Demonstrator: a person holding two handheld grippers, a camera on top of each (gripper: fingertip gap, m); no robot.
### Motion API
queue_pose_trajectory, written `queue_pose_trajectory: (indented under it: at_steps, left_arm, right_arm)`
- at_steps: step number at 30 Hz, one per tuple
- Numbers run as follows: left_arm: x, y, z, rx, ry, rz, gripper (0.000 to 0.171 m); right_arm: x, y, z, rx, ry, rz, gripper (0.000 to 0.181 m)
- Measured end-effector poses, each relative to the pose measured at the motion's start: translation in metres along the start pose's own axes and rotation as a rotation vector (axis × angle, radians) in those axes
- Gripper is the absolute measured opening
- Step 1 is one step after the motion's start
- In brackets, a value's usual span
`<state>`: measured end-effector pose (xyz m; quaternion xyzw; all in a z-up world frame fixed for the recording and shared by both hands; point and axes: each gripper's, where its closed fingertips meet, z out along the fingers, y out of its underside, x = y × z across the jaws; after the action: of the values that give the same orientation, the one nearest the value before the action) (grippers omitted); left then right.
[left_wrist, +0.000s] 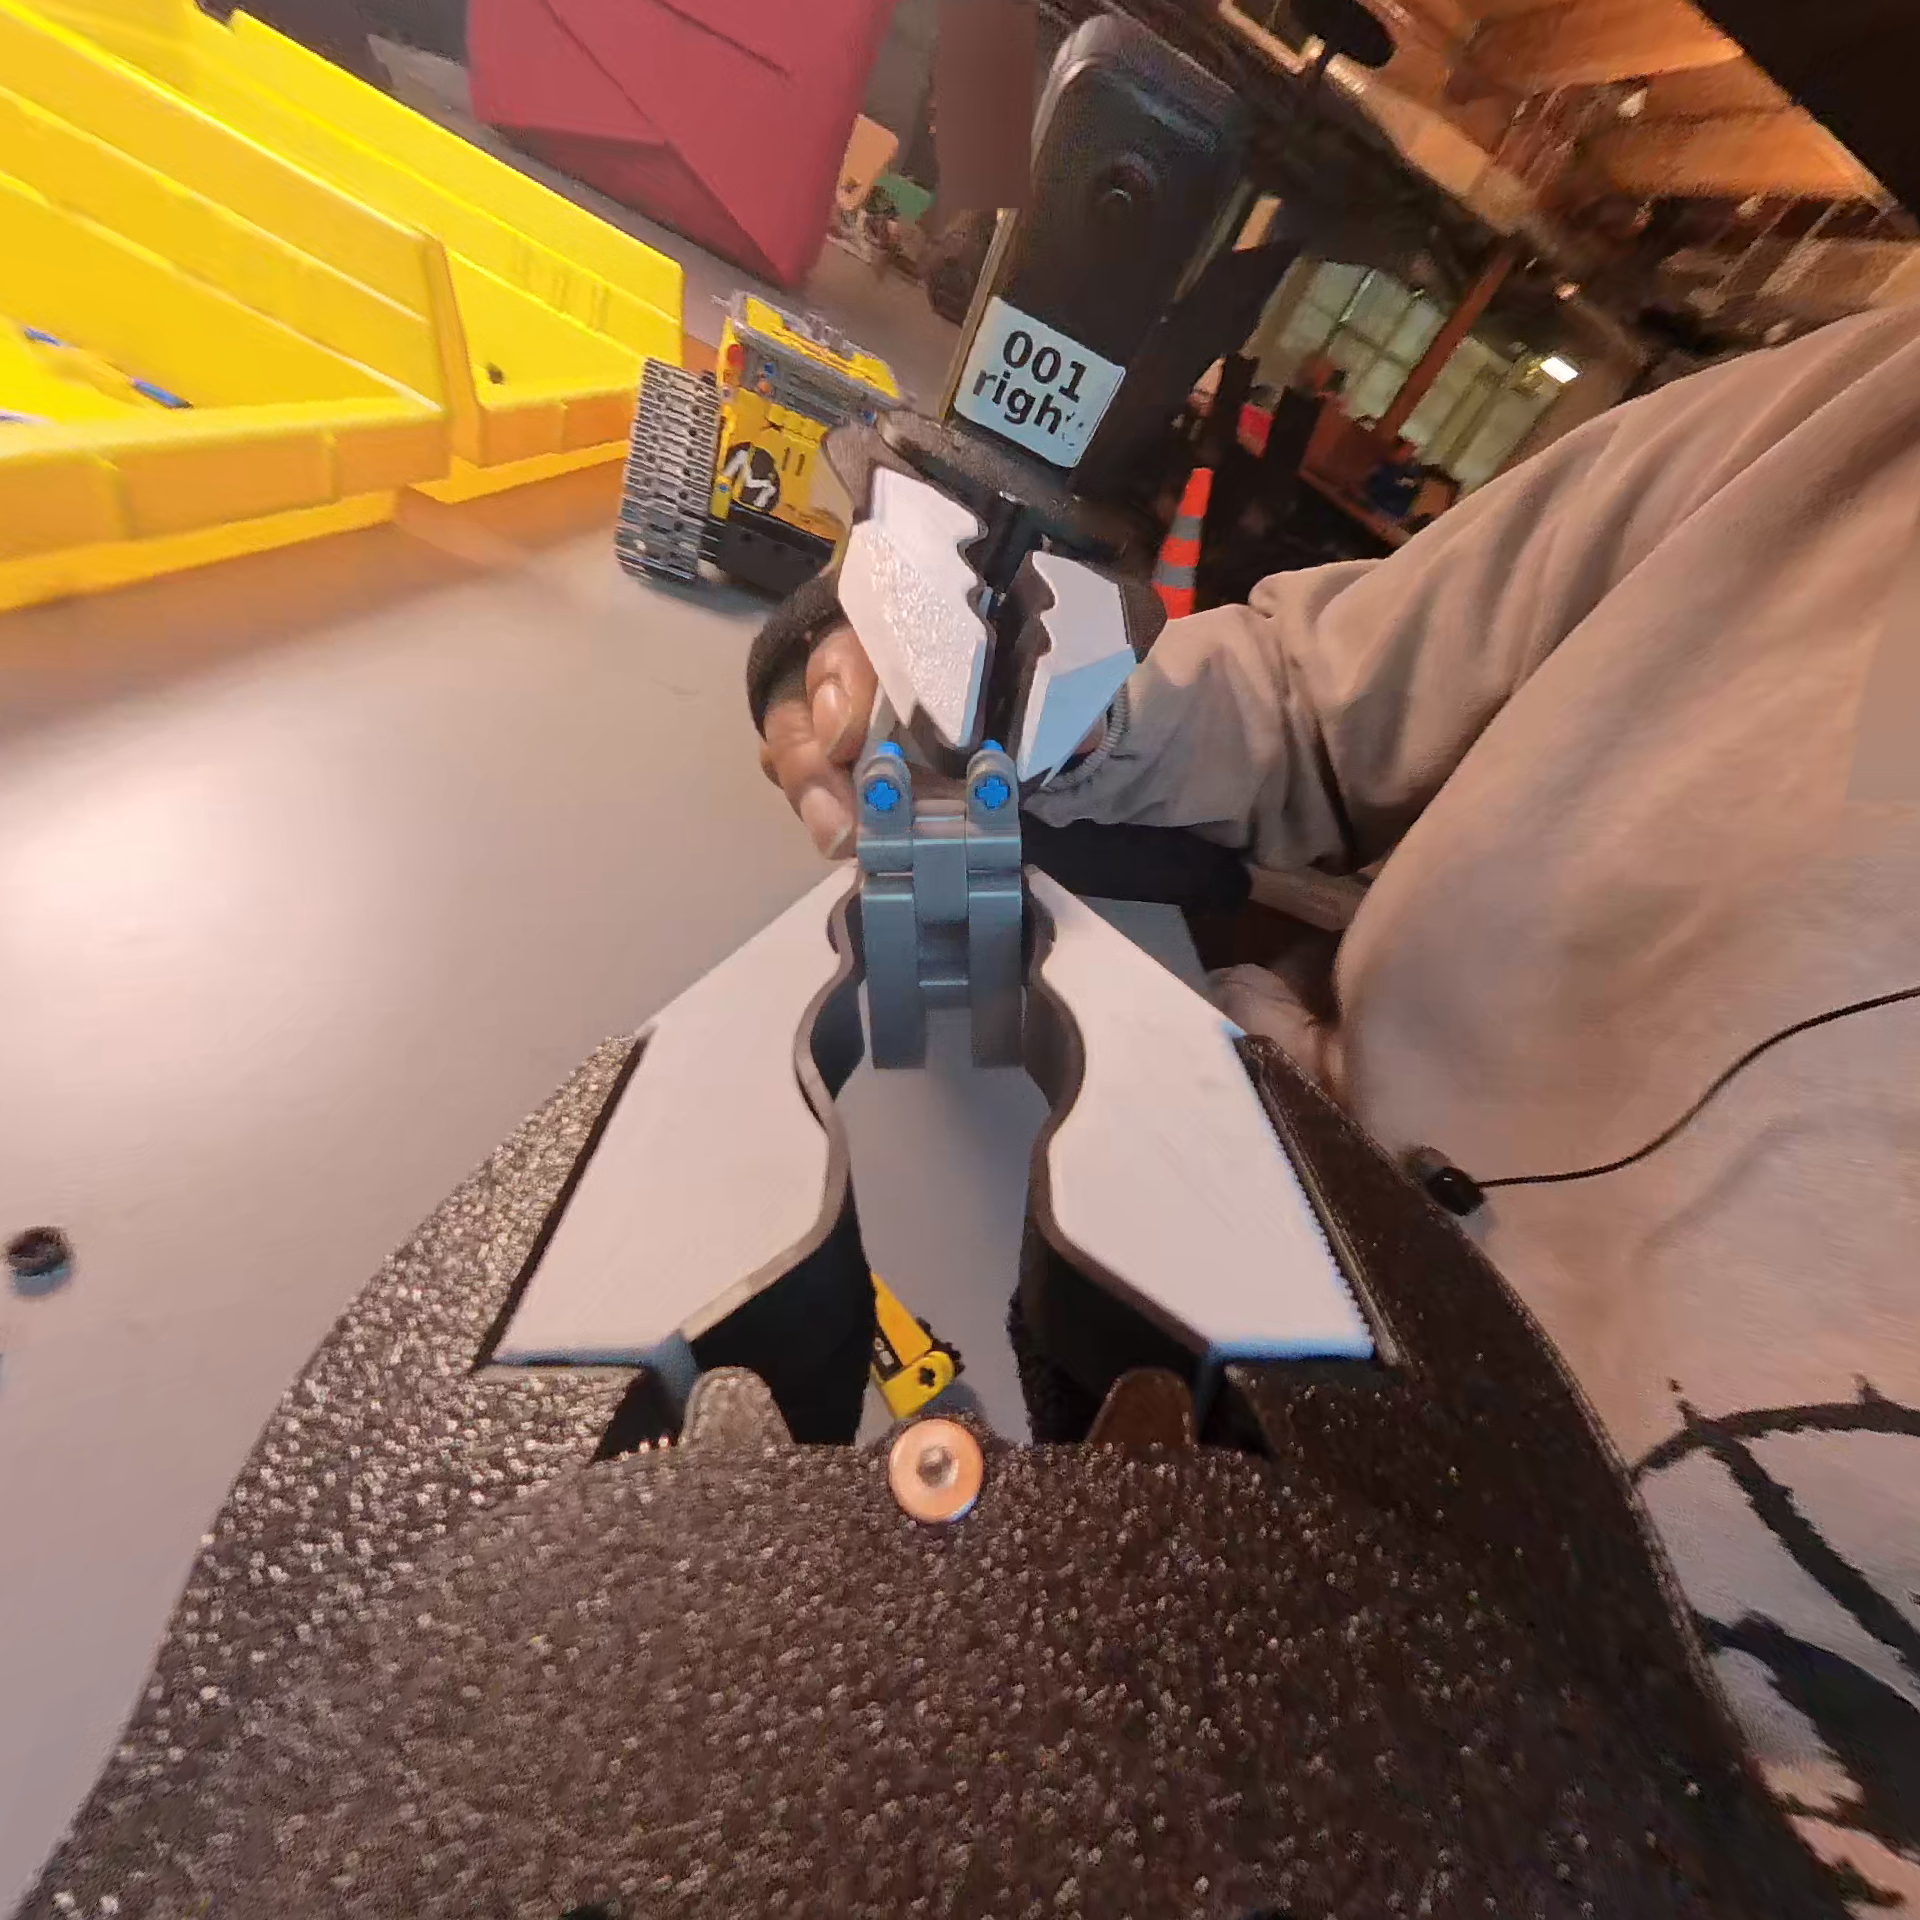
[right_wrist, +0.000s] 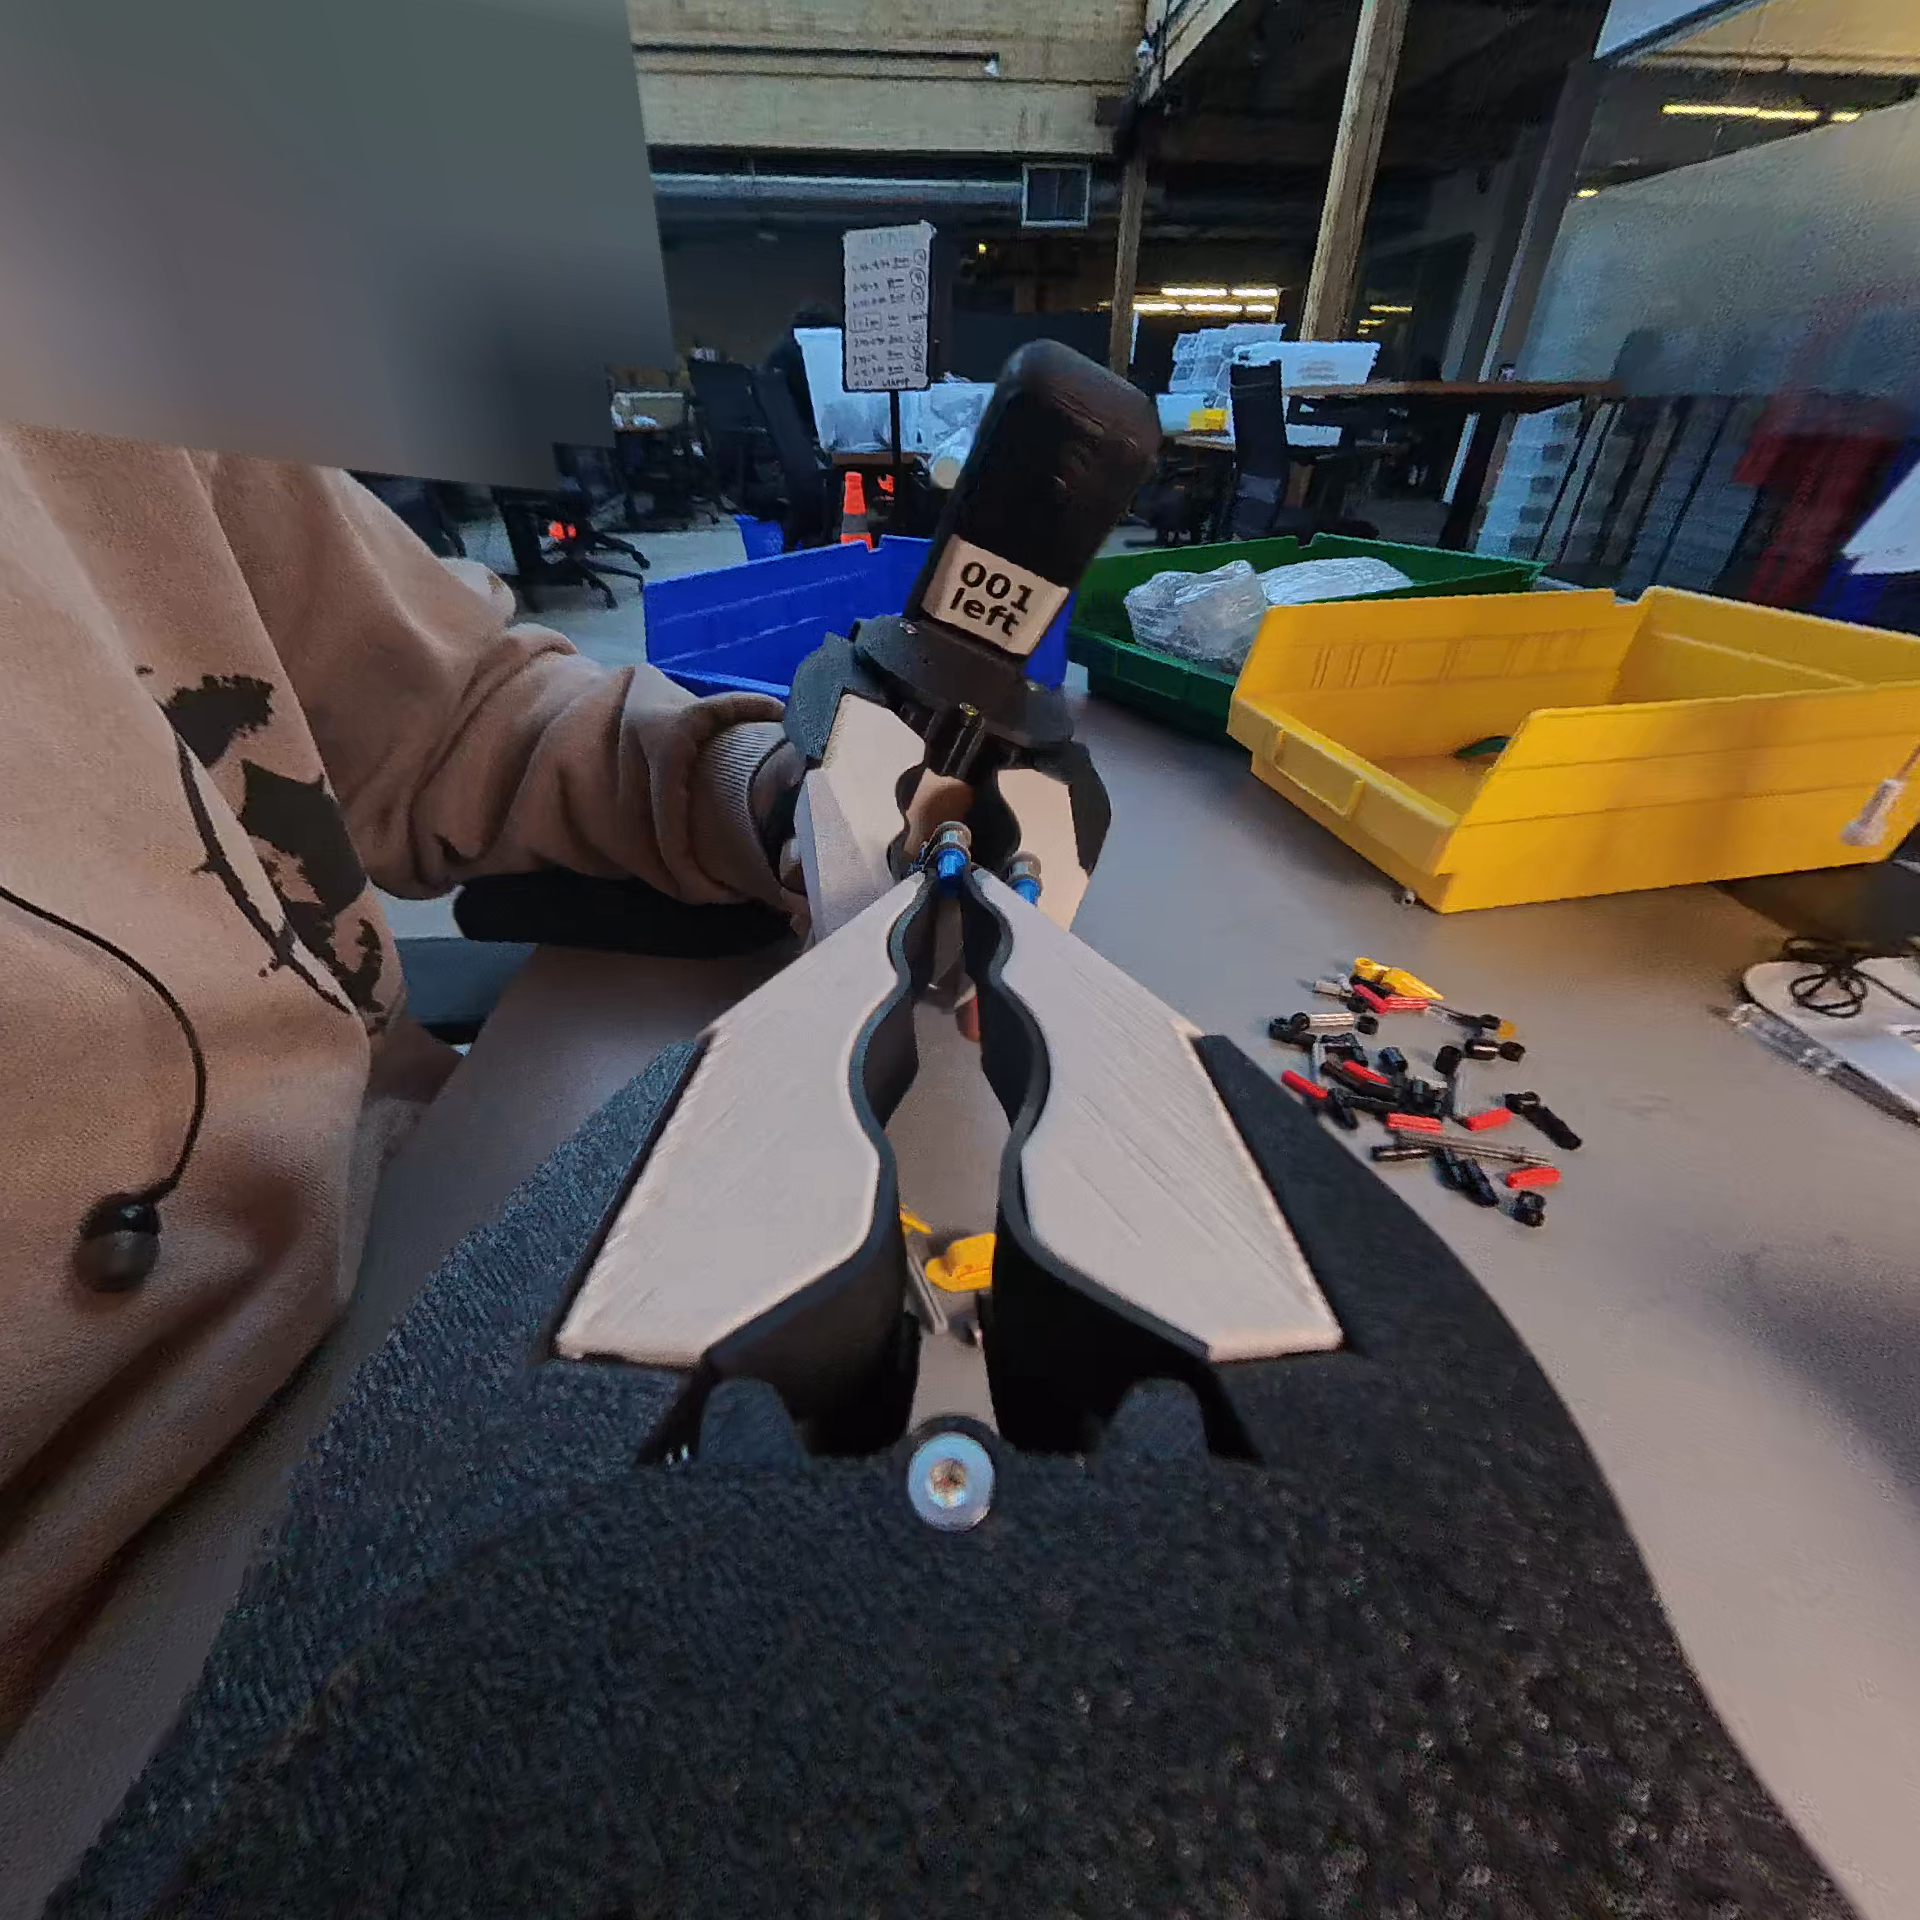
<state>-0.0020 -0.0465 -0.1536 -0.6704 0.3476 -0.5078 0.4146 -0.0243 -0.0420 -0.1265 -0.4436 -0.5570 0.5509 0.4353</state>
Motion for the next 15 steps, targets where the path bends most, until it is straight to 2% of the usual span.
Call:
queue_pose_trajectory:
  at_steps: [5, 10, 15]
  left_arm:
    - [-0.007, -0.009, -0.002, 0.037, -0.127, 0.156, 0.026]
    - [-0.003, -0.012, -0.003, 0.056, -0.122, 0.209, 0.026]
    - [-0.003, -0.013, -0.002, 0.049, -0.148, 0.243, 0.025]
  right_arm:
    - [0.004, -0.006, 0.0, 0.078, -0.022, 0.127, 0.002]
    - [-0.002, -0.012, 0.0, 0.139, -0.103, 0.223, 0.004]
    - [-0.002, -0.013, 0.001, 0.14, -0.093, 0.209, 0.003]
